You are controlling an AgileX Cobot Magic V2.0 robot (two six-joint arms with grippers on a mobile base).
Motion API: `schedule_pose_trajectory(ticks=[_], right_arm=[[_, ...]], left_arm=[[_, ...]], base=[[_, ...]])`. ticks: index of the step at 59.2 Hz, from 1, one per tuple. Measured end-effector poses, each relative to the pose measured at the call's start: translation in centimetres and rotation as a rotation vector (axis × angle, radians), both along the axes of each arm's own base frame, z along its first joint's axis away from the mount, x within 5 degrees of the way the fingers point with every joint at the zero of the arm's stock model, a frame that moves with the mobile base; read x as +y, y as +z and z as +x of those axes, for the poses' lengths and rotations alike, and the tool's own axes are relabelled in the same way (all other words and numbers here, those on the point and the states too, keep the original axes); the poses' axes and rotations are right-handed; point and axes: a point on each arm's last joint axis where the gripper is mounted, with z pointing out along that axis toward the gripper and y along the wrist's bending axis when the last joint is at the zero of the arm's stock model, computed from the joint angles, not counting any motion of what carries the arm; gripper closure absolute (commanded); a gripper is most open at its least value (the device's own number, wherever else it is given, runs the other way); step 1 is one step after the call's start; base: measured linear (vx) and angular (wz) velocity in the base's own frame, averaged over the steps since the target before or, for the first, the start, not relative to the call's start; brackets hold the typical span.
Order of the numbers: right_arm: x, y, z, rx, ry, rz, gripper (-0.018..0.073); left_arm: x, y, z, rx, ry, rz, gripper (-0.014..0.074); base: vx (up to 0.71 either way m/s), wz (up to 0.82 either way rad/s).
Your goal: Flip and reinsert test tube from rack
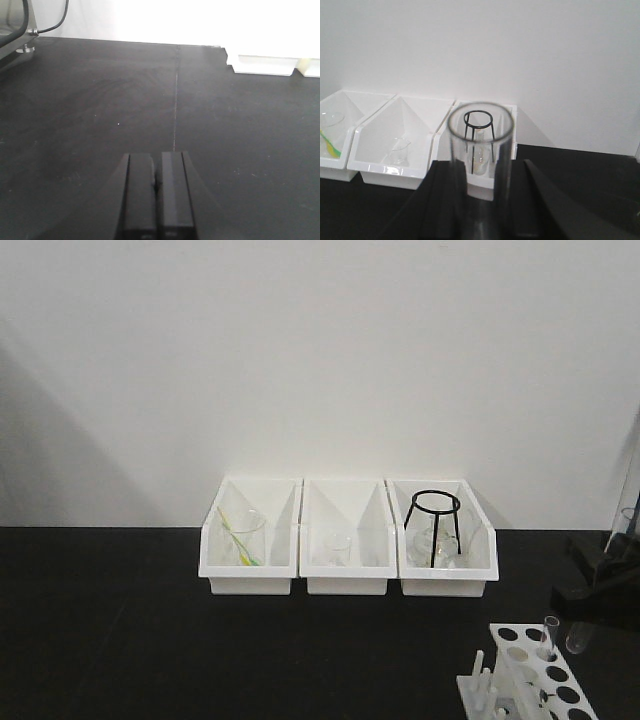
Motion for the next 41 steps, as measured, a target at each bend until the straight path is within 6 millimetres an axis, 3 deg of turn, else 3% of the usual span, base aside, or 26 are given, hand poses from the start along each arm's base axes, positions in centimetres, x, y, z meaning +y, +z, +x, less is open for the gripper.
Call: schedule_pose_trajectory(ticks=[12, 23, 41], right_arm=[[-0.2, 1.7, 0.6, 0.004, -0.017, -0.010, 0.0454], [-0.1, 1.8, 0.6, 0.021, 0.007, -0.104, 0.0454], [0.4, 1.2, 0.5, 0.027, 0.138, -0.495, 0.0452]], left_arm=[[0.0, 0.0, 0.0, 0.000, 0.000, 0.000, 0.0603], [0.0, 0.0, 0.0, 0.000, 0.000, 0.000, 0.0603], [0.0, 0.0, 0.0, 0.000, 0.000, 0.000, 0.0603]], base=[[0.00, 0.00], [0.00, 0.00], [0.00, 0.00]])
